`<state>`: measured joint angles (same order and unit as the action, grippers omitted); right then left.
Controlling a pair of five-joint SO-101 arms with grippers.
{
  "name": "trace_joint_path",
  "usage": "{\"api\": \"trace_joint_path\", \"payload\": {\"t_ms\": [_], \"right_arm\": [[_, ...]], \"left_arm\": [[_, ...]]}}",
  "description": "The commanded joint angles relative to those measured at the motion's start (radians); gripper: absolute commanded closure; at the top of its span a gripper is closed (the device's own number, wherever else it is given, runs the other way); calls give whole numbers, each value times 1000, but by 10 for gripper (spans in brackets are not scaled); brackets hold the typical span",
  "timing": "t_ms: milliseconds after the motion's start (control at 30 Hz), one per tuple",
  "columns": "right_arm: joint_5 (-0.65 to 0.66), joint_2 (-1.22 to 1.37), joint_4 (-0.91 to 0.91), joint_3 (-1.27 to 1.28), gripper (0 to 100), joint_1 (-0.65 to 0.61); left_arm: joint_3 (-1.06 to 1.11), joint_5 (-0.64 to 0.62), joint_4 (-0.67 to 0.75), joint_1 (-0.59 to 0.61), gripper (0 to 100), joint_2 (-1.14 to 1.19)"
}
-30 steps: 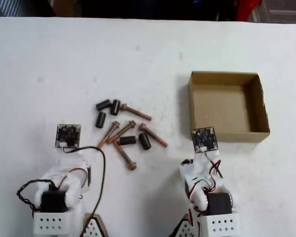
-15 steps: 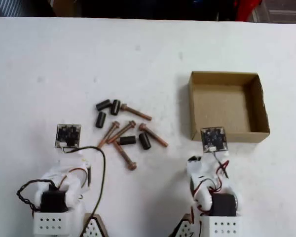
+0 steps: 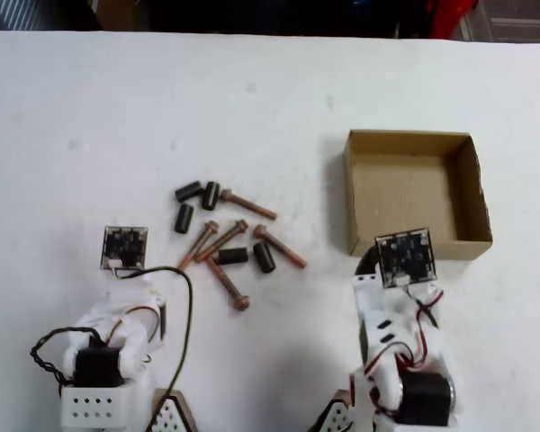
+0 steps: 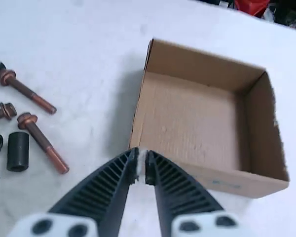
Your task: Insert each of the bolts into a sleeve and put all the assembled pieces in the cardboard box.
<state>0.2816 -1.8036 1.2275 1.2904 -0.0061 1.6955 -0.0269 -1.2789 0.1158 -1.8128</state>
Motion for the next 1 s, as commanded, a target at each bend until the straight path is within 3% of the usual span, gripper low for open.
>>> {"api": "trace_joint_path", "payload": {"t_ms": [0, 333, 667, 833, 967], "right_arm": [[17, 36, 22, -169, 978, 1], [14, 645, 68, -595, 978, -1], [15, 1152, 62, -858, 976, -4], [23, 1362, 62, -982, 974, -61], [57, 1518, 70, -1105, 899, -150]], "left_arm": [[-3, 3, -5, 2, 975, -7], [-3, 3, -5, 2, 975, -7], [-3, 3, -5, 2, 975, -7], [-3, 3, -5, 2, 975, -7], [-3, 3, -5, 2, 975, -7]]}}
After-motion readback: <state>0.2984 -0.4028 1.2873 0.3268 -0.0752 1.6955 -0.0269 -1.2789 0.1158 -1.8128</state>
